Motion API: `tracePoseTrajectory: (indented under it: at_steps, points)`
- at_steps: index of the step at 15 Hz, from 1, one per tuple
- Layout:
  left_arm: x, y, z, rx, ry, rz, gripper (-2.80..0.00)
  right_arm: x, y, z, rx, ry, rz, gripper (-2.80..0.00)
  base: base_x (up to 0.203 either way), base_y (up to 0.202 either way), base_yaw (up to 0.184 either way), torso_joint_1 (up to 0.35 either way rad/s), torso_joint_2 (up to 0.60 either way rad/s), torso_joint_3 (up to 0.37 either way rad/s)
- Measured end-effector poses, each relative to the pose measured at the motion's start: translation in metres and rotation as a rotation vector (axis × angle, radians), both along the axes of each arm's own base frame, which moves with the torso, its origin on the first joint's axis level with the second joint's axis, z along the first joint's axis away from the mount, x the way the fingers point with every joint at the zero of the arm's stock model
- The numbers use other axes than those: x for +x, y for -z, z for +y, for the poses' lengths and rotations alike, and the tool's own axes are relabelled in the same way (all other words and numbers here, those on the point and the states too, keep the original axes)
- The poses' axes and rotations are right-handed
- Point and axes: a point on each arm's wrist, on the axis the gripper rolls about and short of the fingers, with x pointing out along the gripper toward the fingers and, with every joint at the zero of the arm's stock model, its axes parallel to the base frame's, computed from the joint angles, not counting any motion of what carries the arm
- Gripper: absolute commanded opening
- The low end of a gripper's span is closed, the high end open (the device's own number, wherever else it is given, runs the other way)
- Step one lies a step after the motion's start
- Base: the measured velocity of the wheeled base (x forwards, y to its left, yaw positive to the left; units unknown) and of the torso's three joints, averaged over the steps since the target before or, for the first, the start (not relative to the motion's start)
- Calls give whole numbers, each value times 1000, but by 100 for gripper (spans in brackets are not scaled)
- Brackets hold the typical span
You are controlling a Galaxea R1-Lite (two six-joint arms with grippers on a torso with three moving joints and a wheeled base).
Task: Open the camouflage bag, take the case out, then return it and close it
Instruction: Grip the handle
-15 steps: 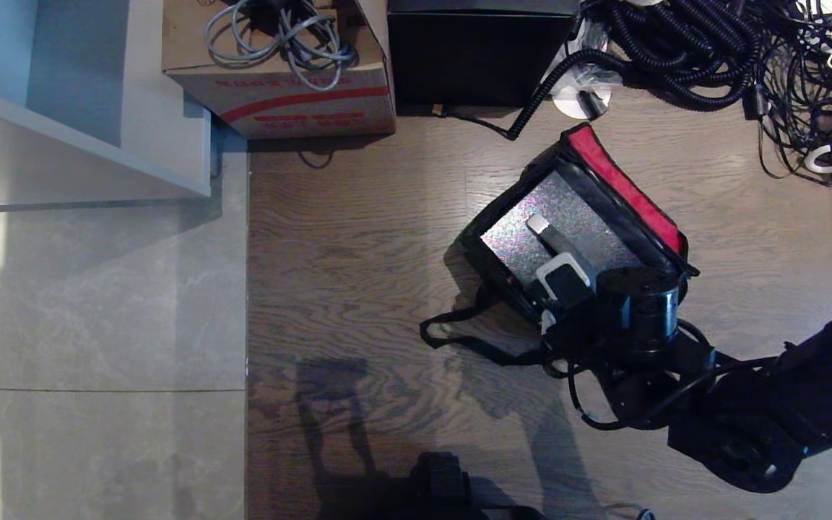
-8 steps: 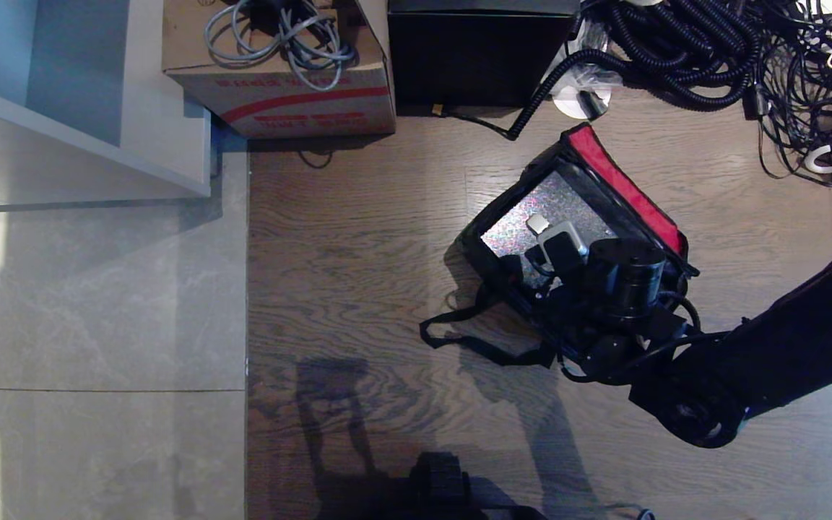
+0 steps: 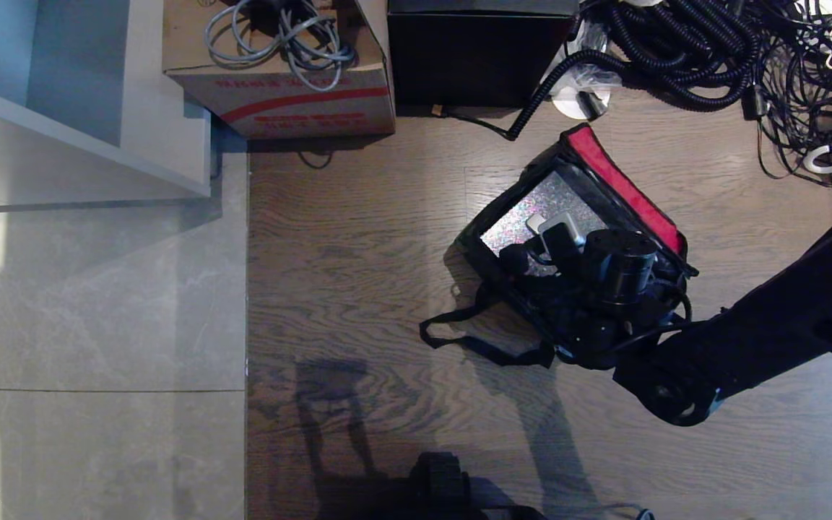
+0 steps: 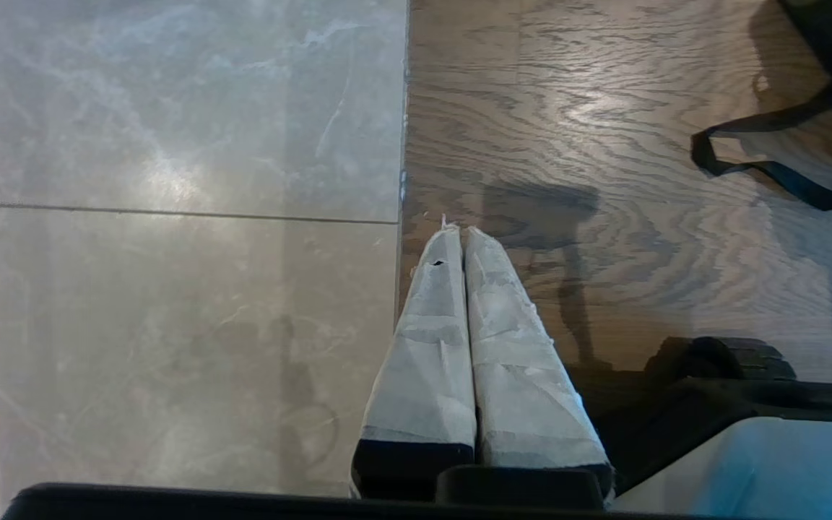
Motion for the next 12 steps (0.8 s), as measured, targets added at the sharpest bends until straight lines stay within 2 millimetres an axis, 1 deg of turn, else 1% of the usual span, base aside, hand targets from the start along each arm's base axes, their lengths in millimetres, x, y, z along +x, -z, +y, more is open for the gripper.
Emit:
tracePoseTrajectory:
  at_steps: [3, 6, 9, 12]
  points:
    - [0, 0, 0, 0, 0, 0, -280, 3, -5, -3, -47, 8, -22, 0, 0, 0, 0, 0, 0, 0]
    - [0, 0, 0, 0, 0, 0, -280, 8, -2, -8, -94, 32, -39, 0, 0, 0, 0, 0, 0, 0]
    - [0, 0, 0, 0, 0, 0, -280, 22, 0, -24, -128, 84, -33, 0, 0, 0, 0, 0, 0, 0]
    - [0, 0, 0, 0, 0, 0, -280, 37, -8, -45, -170, 158, -33, 0, 0, 0, 0, 0, 0, 0]
